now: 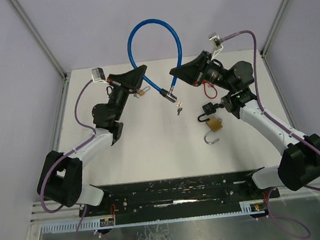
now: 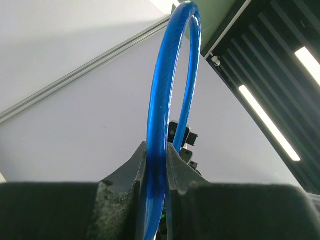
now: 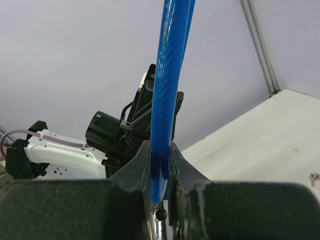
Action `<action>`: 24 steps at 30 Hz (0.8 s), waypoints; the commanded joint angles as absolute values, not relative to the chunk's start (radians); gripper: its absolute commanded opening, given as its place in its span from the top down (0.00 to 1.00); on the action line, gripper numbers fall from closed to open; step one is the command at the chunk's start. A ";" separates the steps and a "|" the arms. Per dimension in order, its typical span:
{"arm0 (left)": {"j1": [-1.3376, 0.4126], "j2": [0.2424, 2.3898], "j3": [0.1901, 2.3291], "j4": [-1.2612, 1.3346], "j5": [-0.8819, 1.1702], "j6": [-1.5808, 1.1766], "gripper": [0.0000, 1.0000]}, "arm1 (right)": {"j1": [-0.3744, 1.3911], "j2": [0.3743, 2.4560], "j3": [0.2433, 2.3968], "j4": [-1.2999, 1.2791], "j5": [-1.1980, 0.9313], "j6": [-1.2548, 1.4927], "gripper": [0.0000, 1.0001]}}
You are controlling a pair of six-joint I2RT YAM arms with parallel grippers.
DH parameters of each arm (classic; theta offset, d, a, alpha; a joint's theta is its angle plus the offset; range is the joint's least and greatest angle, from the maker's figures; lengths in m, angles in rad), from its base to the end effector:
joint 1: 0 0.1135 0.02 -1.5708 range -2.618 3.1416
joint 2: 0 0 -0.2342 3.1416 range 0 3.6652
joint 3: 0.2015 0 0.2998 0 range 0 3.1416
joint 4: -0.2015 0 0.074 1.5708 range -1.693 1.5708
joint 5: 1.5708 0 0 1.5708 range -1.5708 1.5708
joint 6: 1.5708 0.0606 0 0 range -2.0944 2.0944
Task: Lock with the key
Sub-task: Lock the lock.
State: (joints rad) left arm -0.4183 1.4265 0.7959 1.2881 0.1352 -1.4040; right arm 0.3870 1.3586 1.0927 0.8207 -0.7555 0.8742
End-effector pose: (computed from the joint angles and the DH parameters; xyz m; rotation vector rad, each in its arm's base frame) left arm 0.3303 -0.1557 0.3025 -0.3701 0.9958 -1.7364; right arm 0.3272 0.1782 0.3854 -0.4821 1.2225 1.4764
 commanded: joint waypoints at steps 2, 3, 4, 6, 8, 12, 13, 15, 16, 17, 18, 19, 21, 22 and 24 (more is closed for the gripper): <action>-0.422 1.446 0.783 1.418 0.079 -1.473 0.99 | 0.404 1.313 1.101 0.917 -0.745 0.837 1.00; -0.421 1.446 0.779 1.427 0.075 -1.480 0.99 | 0.402 1.314 1.105 0.922 -0.747 0.832 1.00; -0.421 1.446 0.772 1.434 0.071 -1.484 0.99 | 0.398 1.317 1.110 0.925 -0.747 0.829 1.00; -0.419 1.444 0.759 1.442 0.062 -1.490 0.99 | 0.383 1.321 1.128 0.935 -0.750 0.828 1.00; -0.420 1.441 0.748 1.450 0.054 -1.494 0.99 | 0.370 1.325 1.143 0.939 -0.752 0.829 1.00; -0.419 1.440 0.743 1.460 0.046 -1.503 0.99 | 0.360 1.327 1.151 0.942 -0.754 0.827 1.00; -0.419 1.441 0.746 1.461 0.049 -1.505 0.99 | 0.359 1.327 1.150 0.942 -0.755 0.828 1.00; -0.419 1.443 0.748 1.464 0.053 -1.507 0.99 | 0.363 1.326 1.143 0.934 -0.751 0.828 1.00; -0.419 1.444 0.749 1.466 0.052 -1.509 0.99 | 0.363 1.325 1.139 0.929 -0.749 0.828 1.00; -0.420 1.444 0.751 1.466 0.053 -1.509 0.99 | 0.366 1.324 1.138 0.926 -0.747 0.827 1.00; -0.419 1.444 0.753 1.465 0.054 -1.508 0.99 | 0.369 1.324 1.136 0.926 -0.747 0.829 1.00; -0.418 1.445 0.753 1.462 0.053 -1.508 0.99 | 0.372 1.322 1.136 0.928 -0.746 0.829 1.00; -0.420 1.446 0.754 1.462 0.052 -1.508 1.00 | 0.378 1.324 1.138 0.932 -0.746 0.836 1.00; -0.421 1.448 0.755 1.461 0.052 -1.508 0.99 | 0.380 1.324 1.141 0.936 -0.746 0.840 1.00; -0.420 1.449 0.752 1.460 0.049 -1.508 0.99 | 0.380 1.324 1.148 0.940 -0.744 0.842 1.00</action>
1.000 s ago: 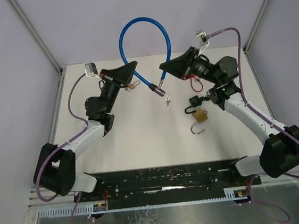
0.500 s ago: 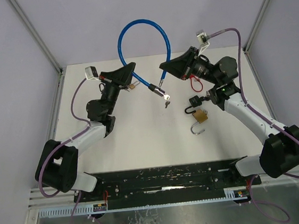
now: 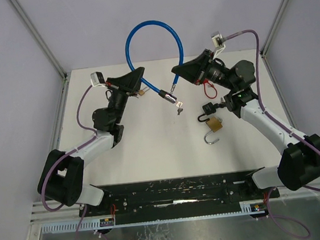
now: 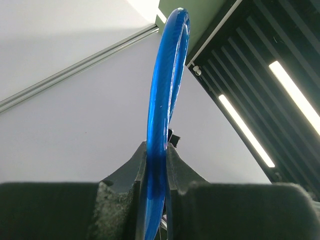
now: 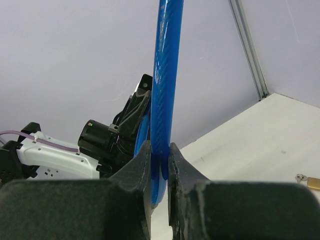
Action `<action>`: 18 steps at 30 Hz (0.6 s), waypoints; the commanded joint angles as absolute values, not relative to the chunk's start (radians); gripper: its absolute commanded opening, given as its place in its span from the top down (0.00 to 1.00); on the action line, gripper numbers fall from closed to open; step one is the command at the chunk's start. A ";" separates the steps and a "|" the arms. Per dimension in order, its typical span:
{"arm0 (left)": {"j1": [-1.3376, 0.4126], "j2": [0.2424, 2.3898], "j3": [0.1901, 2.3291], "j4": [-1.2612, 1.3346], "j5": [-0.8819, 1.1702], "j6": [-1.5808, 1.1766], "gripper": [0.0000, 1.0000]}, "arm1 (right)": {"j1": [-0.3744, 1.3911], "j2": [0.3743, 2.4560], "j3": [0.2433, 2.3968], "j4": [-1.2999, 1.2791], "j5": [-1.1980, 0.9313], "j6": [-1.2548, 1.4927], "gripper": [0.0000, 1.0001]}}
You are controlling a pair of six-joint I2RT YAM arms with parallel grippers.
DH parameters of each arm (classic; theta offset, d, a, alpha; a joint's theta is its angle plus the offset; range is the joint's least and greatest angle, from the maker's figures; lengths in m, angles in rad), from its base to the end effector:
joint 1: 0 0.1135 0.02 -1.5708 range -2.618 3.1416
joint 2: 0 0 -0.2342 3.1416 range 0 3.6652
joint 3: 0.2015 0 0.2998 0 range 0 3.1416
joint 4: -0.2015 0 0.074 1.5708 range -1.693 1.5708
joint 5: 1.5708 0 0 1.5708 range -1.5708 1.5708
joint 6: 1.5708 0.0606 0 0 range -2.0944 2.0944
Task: Lock with the key
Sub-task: Lock the lock.
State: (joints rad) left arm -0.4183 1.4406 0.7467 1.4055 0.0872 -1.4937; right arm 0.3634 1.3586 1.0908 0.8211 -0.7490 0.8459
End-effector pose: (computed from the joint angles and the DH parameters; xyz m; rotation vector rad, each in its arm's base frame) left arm 0.3227 -0.1492 0.2917 -0.4314 0.9098 -1.8125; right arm 0.3317 0.1703 0.3848 -0.4745 1.2137 1.4302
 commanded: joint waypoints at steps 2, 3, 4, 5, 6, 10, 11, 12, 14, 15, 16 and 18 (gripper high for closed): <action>-0.420 1.448 0.747 1.457 0.048 -1.505 1.00 | 0.379 1.324 1.153 0.946 -0.745 0.851 1.00; -0.419 1.449 0.746 1.455 0.046 -1.505 1.00 | 0.380 1.323 1.153 0.950 -0.746 0.856 1.00; -0.420 1.451 0.745 1.455 0.045 -1.505 1.00 | 0.380 1.322 1.154 0.953 -0.747 0.861 1.00; -0.421 1.451 0.743 1.455 0.044 -1.503 1.00 | 0.379 1.321 1.154 0.954 -0.748 0.864 1.00; -0.420 1.452 0.744 1.455 0.043 -1.503 0.99 | 0.380 1.320 1.154 0.954 -0.749 0.866 1.00; -0.420 1.458 0.742 1.456 0.044 -1.505 0.99 | 0.380 1.318 1.161 0.959 -0.754 0.866 1.00; -0.420 1.461 0.742 1.455 0.044 -1.505 0.99 | 0.379 1.319 1.165 0.962 -0.755 0.868 1.00; -0.420 1.462 0.741 1.454 0.044 -1.505 0.99 | 0.379 1.320 1.169 0.964 -0.756 0.867 1.00; -0.420 1.468 0.740 1.459 0.042 -1.509 1.00 | 0.380 1.324 1.181 0.966 -0.758 0.872 1.00; -0.420 1.468 0.740 1.460 0.043 -1.509 0.99 | 0.381 1.324 1.178 0.966 -0.758 0.874 1.00; -0.420 1.468 0.740 1.460 0.041 -1.511 0.99 | 0.381 1.323 1.173 0.965 -0.758 0.874 1.00; -0.420 1.466 0.740 1.461 0.040 -1.512 1.00 | 0.384 1.320 1.158 0.959 -0.758 0.869 1.00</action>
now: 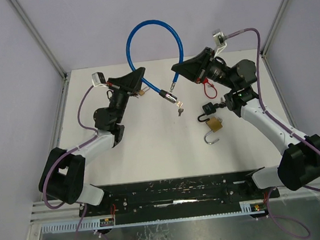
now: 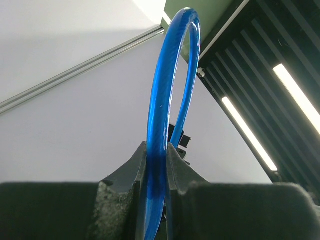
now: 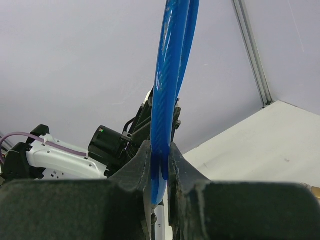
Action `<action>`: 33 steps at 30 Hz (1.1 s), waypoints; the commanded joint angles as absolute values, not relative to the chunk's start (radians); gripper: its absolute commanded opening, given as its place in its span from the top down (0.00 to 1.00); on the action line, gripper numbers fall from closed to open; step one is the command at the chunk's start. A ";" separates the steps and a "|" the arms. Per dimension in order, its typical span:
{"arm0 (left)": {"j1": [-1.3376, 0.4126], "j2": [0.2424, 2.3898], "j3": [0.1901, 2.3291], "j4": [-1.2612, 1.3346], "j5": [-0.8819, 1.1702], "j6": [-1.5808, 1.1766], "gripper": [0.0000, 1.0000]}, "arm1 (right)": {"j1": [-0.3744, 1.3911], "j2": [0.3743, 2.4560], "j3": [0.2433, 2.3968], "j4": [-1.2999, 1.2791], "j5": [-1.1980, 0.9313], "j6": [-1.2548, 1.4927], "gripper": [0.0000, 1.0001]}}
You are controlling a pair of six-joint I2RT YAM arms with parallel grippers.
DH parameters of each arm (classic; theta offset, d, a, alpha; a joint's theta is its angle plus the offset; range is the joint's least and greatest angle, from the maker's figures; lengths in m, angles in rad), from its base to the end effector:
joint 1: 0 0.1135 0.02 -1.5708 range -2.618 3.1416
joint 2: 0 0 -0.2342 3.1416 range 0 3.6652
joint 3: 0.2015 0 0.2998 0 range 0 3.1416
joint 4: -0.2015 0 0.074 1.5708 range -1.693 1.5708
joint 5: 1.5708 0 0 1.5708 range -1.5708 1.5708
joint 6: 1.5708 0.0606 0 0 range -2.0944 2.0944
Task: Lock with the key
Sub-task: Lock the lock.
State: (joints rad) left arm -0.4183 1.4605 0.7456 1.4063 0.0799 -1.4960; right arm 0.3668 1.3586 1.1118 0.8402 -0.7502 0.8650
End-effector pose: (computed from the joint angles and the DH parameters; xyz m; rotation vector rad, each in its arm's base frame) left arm 0.3260 -0.1502 0.2847 -0.4515 0.9250 -1.8060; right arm 0.3290 0.1706 0.3950 -0.4828 1.1803 1.4428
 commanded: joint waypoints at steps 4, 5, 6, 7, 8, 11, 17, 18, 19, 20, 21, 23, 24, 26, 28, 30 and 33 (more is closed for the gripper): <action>-0.419 1.465 0.744 1.463 0.041 -1.516 0.99 | 0.392 1.315 1.125 0.949 -0.761 0.847 1.00; -0.420 1.466 0.744 1.465 0.041 -1.519 0.99 | 0.395 1.315 1.120 0.947 -0.761 0.842 1.00; -0.419 1.468 0.745 1.468 0.040 -1.520 0.99 | 0.397 1.313 1.115 0.945 -0.762 0.837 1.00; -0.420 1.468 0.743 1.471 0.039 -1.524 0.99 | 0.400 1.313 1.111 0.945 -0.762 0.834 1.00; -0.420 1.469 0.743 1.473 0.037 -1.526 0.99 | 0.401 1.313 1.110 0.945 -0.762 0.832 1.00; -0.420 1.471 0.743 1.481 0.033 -1.534 0.99 | 0.406 1.312 1.100 0.946 -0.763 0.822 1.00; -0.420 1.470 0.736 1.490 0.024 -1.541 1.00 | 0.406 1.308 1.089 0.950 -0.771 0.809 1.00; -0.420 1.470 0.736 1.491 0.025 -1.542 1.00 | 0.406 1.308 1.088 0.950 -0.770 0.808 1.00; -0.420 1.471 0.736 1.491 0.023 -1.543 1.00 | 0.406 1.308 1.087 0.950 -0.769 0.807 1.00; -0.420 1.473 0.736 1.492 0.023 -1.543 0.99 | 0.408 1.308 1.086 0.948 -0.766 0.806 1.00; -0.420 1.472 0.736 1.491 0.023 -1.543 1.00 | 0.408 1.308 1.087 0.948 -0.765 0.802 1.00; -0.420 1.474 0.735 1.491 0.018 -1.542 1.00 | 0.413 1.310 1.086 0.948 -0.760 0.790 1.00; -0.421 1.474 0.734 1.489 0.016 -1.542 1.00 | 0.417 1.310 1.083 0.952 -0.760 0.783 1.00; -0.423 1.472 0.729 1.486 0.005 -1.538 1.00 | 0.429 1.312 1.072 0.967 -0.764 0.764 1.00; -0.426 1.470 0.720 1.485 -0.011 -1.534 0.99 | 0.444 1.315 1.057 0.987 -0.777 0.741 1.00; -0.427 1.471 0.704 1.493 -0.039 -1.541 1.00 | 0.461 1.315 1.037 1.010 -0.789 0.717 0.99; -0.426 1.483 0.674 1.528 -0.078 -1.575 1.00 | 0.470 1.315 1.018 1.038 -0.797 0.698 0.98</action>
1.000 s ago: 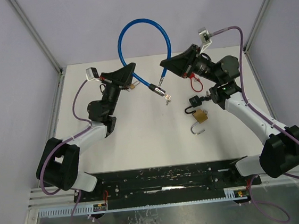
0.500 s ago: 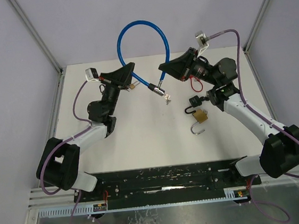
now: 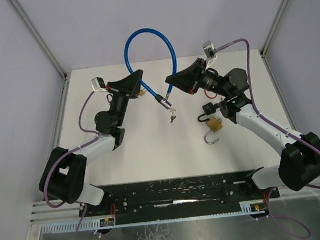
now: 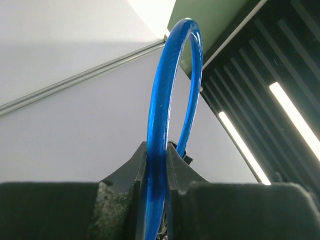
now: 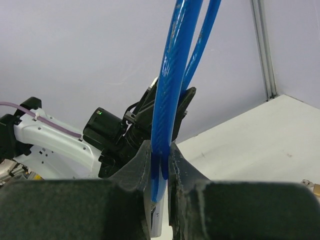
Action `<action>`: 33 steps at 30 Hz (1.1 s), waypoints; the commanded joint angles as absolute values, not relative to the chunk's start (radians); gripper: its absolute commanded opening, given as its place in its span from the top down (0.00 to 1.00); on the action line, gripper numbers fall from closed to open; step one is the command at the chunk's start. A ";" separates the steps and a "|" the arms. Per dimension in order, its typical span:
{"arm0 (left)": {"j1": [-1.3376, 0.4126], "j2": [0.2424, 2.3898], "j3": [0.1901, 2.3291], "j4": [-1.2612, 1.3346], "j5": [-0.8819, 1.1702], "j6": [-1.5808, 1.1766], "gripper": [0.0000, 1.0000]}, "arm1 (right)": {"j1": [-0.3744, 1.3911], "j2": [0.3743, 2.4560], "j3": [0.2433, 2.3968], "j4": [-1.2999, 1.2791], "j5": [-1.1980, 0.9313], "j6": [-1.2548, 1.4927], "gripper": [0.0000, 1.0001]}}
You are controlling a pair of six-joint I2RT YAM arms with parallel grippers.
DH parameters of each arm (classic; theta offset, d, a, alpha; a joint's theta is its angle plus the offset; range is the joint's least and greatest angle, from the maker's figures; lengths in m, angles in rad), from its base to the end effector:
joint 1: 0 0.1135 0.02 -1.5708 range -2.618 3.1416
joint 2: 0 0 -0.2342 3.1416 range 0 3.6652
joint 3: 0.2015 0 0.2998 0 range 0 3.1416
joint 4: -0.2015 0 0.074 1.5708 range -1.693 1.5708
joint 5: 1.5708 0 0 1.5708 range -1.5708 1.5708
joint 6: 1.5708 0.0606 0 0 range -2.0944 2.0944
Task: Lock with the key
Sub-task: Lock the lock.
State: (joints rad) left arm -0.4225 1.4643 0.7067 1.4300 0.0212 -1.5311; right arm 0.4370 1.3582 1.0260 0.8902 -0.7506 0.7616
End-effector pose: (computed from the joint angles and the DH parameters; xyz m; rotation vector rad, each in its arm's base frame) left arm 0.3233 -0.1467 0.2719 -0.5330 0.9049 -1.8112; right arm 0.3161 0.1933 0.3660 -0.5710 1.1661 1.4209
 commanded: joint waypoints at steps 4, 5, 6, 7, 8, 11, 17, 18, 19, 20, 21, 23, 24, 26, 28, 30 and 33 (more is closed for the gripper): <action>-0.426 1.509 0.668 1.568 -0.098 -1.615 1.00 | 0.470 1.316 1.017 1.051 -0.791 0.653 0.98; -0.427 1.514 0.670 1.572 -0.098 -1.620 0.99 | 0.470 1.317 1.018 1.054 -0.788 0.639 0.99; -0.426 1.517 0.673 1.572 -0.095 -1.623 1.00 | 0.470 1.320 1.022 1.053 -0.784 0.626 0.99; -0.426 1.519 0.674 1.570 -0.093 -1.622 1.00 | 0.470 1.321 1.028 1.048 -0.776 0.610 1.00; -0.426 1.520 0.675 1.567 -0.088 -1.621 0.99 | 0.469 1.323 1.036 1.041 -0.764 0.591 1.00; -0.427 1.524 0.663 1.561 -0.085 -1.618 1.00 | 0.458 1.334 1.062 1.033 -0.737 0.554 1.00; -0.438 1.563 0.641 1.590 -0.134 -1.695 0.99 | 0.471 1.340 1.029 1.043 -0.739 0.463 1.00; -0.440 1.573 0.641 1.596 -0.143 -1.718 1.00 | 0.475 1.338 1.018 1.048 -0.743 0.452 1.00; -0.441 1.581 0.644 1.598 -0.147 -1.737 1.00 | 0.478 1.337 1.010 1.056 -0.749 0.445 1.00; -0.441 1.586 0.648 1.598 -0.153 -1.744 1.00 | 0.480 1.334 1.004 1.067 -0.760 0.436 1.00; -0.442 1.589 0.653 1.599 -0.158 -1.749 1.00 | 0.481 1.330 1.002 1.079 -0.772 0.426 1.00; -0.444 1.595 0.667 1.598 -0.165 -1.756 1.00 | 0.483 1.323 0.995 1.101 -0.792 0.401 1.00; -0.443 1.597 0.675 1.598 -0.167 -1.761 1.00 | 0.484 1.319 0.986 1.107 -0.797 0.389 1.00; -0.446 1.601 0.694 1.599 -0.171 -1.776 1.00 | 0.483 1.310 0.967 1.113 -0.784 0.377 0.98; -0.448 1.600 0.707 1.602 -0.178 -1.789 1.00 | 0.484 1.299 0.941 1.120 -0.770 0.372 0.97; -0.449 1.600 0.713 1.605 -0.195 -1.810 1.00 | 0.485 1.290 0.910 1.125 -0.759 0.375 0.95; -0.449 1.593 0.723 1.606 -0.211 -1.822 1.00 | 0.485 1.273 0.876 1.125 -0.761 0.368 0.93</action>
